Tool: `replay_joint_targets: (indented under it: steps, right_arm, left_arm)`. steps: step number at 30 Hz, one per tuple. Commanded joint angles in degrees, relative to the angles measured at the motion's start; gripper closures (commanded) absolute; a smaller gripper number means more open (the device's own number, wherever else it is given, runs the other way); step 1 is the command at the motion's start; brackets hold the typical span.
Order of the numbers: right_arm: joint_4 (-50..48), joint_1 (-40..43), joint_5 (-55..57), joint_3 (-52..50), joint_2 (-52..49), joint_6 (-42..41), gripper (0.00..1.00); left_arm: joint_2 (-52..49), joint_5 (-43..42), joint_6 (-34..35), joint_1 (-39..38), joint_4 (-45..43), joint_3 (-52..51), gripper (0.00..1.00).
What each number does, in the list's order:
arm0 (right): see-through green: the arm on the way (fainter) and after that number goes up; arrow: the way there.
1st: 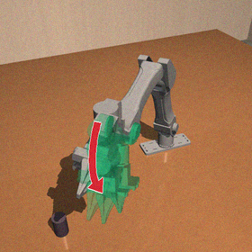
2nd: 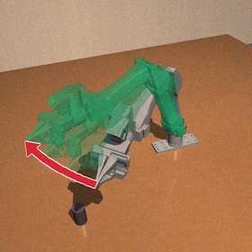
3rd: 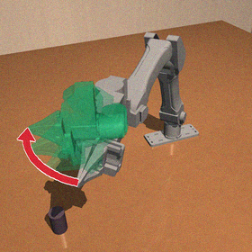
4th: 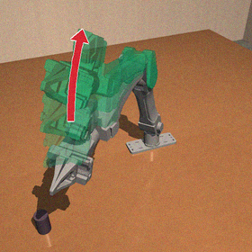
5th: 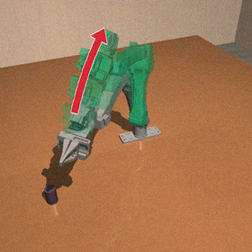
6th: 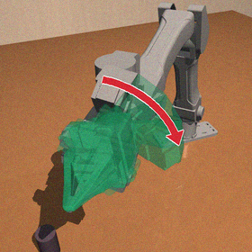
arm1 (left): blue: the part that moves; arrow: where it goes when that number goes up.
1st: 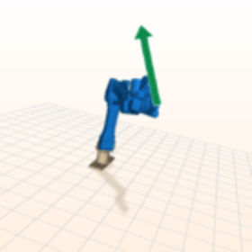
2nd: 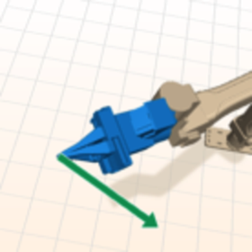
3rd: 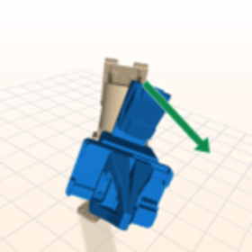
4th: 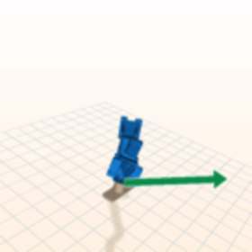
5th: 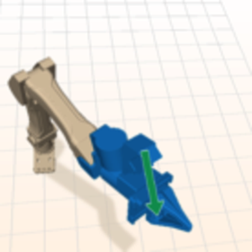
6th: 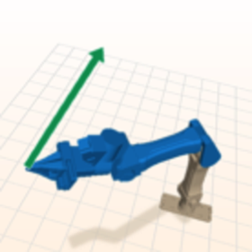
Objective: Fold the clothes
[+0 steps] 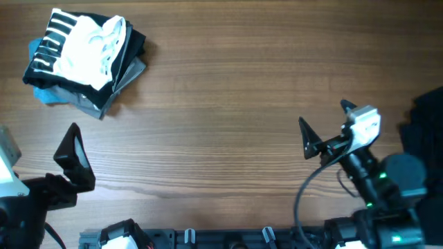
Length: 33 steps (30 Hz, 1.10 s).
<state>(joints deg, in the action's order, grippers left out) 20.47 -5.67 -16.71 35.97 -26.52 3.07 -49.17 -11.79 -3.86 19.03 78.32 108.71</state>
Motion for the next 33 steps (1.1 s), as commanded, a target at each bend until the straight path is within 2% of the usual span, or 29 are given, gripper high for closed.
replay_joint_targets:
  steps: [1,6,10,24,25,27,28,31,32,33]
  right_arm:
    - [-11.17,1.46,-1.27,-16.35,11.23,-0.81,0.00]
    - [-26.34,1.46,-1.11,-36.09,24.55,-9.29,0.00]
    - [-21.81,1.46,-0.24,-35.67,25.64,-9.20,0.00]
    - [-21.90,1.46,-0.24,-35.67,24.85,-9.22,0.00]
    - [-21.90,1.46,-0.24,-35.67,24.85,-9.20,0.00]
    - [-21.90,1.46,-0.24,-35.67,24.85,-9.20,0.00]
    - [-21.90,1.46,-0.24,-35.67,24.85,-9.22,0.00]
    - [-21.90,1.46,-0.24,-35.67,24.85,-9.22,0.00]
    - [-21.90,1.46,-0.24,-35.67,24.85,-9.20,0.00]
    - [-21.90,1.46,-0.24,-35.67,24.85,-9.22,0.00]
  left_arm:
    - [0.22,0.55,-0.42,-0.07,-0.22,-0.20,0.00]
    - [0.22,0.55,-0.44,-0.07,-0.22,-0.20,0.00]
    - [0.22,0.55,-0.42,-0.07,-0.22,-0.20,0.00]
    - [0.22,0.55,-0.42,-0.07,-0.22,-0.20,0.00]
    - [0.22,0.52,-0.37,-0.07,1.18,-0.20,0.00]
    - [0.20,1.77,0.09,-0.79,9.79,-0.50,0.00]
    - [0.20,5.14,-0.02,-1.42,11.56,-1.05,0.00]
    - [-0.15,5.57,0.04,-1.66,15.91,-3.85,0.00]
    - [-0.15,5.22,-0.76,-1.68,16.92,-5.18,0.00]
    - [-0.04,4.76,-1.77,-1.68,12.00,-8.63,0.00]
